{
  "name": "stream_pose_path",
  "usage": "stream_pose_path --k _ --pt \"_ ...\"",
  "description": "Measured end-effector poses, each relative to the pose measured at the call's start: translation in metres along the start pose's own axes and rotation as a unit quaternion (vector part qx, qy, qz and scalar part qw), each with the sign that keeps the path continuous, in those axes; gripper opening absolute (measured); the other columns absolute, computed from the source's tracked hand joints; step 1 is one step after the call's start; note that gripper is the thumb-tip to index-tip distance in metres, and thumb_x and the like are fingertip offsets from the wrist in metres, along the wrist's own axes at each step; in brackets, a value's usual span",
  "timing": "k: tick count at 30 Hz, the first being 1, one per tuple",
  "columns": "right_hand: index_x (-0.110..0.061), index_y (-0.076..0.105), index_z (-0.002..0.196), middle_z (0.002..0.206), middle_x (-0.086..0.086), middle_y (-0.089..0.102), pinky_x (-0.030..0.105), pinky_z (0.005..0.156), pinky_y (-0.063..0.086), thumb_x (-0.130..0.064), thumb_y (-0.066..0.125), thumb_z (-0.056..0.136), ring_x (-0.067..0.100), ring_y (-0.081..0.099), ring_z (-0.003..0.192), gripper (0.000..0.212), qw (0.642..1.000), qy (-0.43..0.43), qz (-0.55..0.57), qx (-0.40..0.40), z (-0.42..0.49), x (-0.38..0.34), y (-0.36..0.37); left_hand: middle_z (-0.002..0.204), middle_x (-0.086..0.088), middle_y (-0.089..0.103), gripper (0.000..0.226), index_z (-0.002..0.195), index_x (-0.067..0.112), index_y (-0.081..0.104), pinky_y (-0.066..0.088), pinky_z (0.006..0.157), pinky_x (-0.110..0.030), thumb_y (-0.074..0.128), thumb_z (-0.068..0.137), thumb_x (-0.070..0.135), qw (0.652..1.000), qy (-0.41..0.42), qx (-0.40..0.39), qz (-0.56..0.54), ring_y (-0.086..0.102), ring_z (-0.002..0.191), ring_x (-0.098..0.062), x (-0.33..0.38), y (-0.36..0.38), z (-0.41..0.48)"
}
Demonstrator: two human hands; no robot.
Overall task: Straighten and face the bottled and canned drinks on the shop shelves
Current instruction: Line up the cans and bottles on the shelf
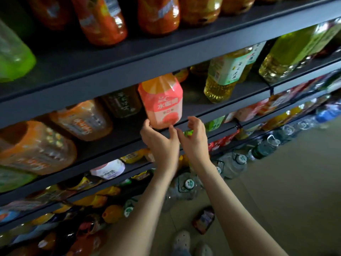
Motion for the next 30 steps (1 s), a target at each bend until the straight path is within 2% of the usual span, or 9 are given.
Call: stream_pose_path --k 4,8,12,17,19,21,23,26,30 --pt "-0.006 0.046 0.128 0.116 0.002 0.049 0.02 0.087 0.036 -0.019 0.063 0.089 0.014 0.046 0.109 0.045 0.996 0.087 -0.013 0.013 -0.011 0.066 -0.01 0.116 -0.015 0.04 0.052 0.123 -0.008 0.039 0.046 0.086 -0.03 0.068 0.08 0.002 1.0 0.015 0.011 0.004 0.047 0.101 -0.025 -0.022 0.017 -0.038" --pt "-0.003 0.052 0.112 0.106 0.009 0.053 0.03 0.081 0.037 -0.015 0.063 0.085 0.025 0.049 0.103 0.032 0.966 0.246 -0.023 0.073 -0.061 0.188 -0.025 0.103 -0.001 0.051 0.028 0.113 0.007 0.048 0.051 0.077 -0.027 0.06 0.088 0.007 0.98 0.002 -0.196 0.034 0.055 0.086 -0.016 -0.084 0.066 -0.103" --pt "0.002 0.043 0.131 0.131 0.019 0.047 0.034 0.098 0.035 -0.018 0.065 0.085 0.033 0.043 0.123 0.055 0.89 0.44 -0.048 0.11 -0.142 0.325 -0.032 0.103 0.006 0.056 0.026 0.116 0.019 0.051 0.05 0.082 -0.031 0.058 0.091 0.018 0.864 -0.094 -0.464 0.171 0.06 0.098 -0.016 -0.201 0.13 -0.2" --pt "0.004 0.039 0.136 0.136 0.024 0.045 0.041 0.099 0.039 -0.031 0.069 0.084 0.037 0.045 0.124 0.069 0.795 0.592 -0.041 0.125 -0.238 0.501 0.013 0.125 -0.003 0.057 0.036 0.13 0.02 0.046 0.042 0.088 -0.023 0.051 0.094 0.017 0.762 -0.136 -0.568 0.281 0.056 0.112 -0.019 -0.356 0.181 -0.29" --pt "0.001 0.058 0.116 0.116 0.024 0.061 0.039 0.083 0.049 -0.039 0.069 0.081 0.035 0.06 0.105 0.054 0.784 0.61 -0.037 0.105 -0.262 0.57 0.054 0.131 -0.005 0.056 0.04 0.135 0.023 0.045 0.043 0.095 -0.03 0.046 0.096 0.017 0.732 -0.134 -0.591 0.311 0.053 0.117 -0.021 -0.415 0.199 -0.32" --pt "-0.008 0.065 0.105 0.103 0.015 0.067 0.037 0.075 0.053 -0.058 0.068 0.065 0.03 0.064 0.092 0.064 0.776 0.627 -0.025 0.073 -0.293 0.654 0.105 0.136 -0.004 0.052 0.041 0.139 0.024 0.043 0.039 0.098 -0.029 0.041 0.098 0.02 0.694 -0.114 -0.618 0.351 0.049 0.123 -0.022 -0.475 0.213 -0.343" --pt "-0.017 0.057 0.116 0.111 0.009 0.063 0.038 0.084 0.053 -0.075 0.06 0.048 0.026 0.061 0.098 0.089 0.764 0.643 -0.019 0.052 -0.33 0.755 0.162 0.138 -0.004 0.051 0.042 0.14 0.025 0.042 0.038 0.098 -0.029 0.041 0.098 0.021 0.657 -0.096 -0.646 0.376 0.048 0.124 -0.023 -0.53 0.224 -0.357" --pt "-0.01 0.026 0.143 0.14 0.014 0.041 0.047 0.102 0.04 -0.066 0.08 0.048 0.031 0.044 0.125 0.122 0.763 0.641 -0.023 0.079 -0.309 0.76 0.178 0.132 -0.008 0.055 0.045 0.139 0.023 0.042 0.042 0.097 -0.032 0.045 0.095 0.016 0.638 -0.087 -0.654 0.397 0.052 0.118 -0.025 -0.593 0.233 -0.364" --pt "-0.009 0.002 0.149 0.15 0.019 0.02 0.05 0.107 0.027 -0.042 0.078 0.07 0.037 0.025 0.136 0.114 0.742 0.655 -0.103 0.1 -0.289 0.769 0.173 0.128 -0.008 0.056 0.044 0.136 0.019 0.045 0.044 0.096 -0.037 0.048 0.093 0.016 0.639 -0.076 -0.649 0.406 0.053 0.115 -0.024 -0.625 0.238 -0.368"
Point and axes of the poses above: each hand's wrist, its own z-axis towards the middle knuckle, its own y-axis out of the palm, x = y × z, the point moved 7 cm from there along z, towards the middle knuckle
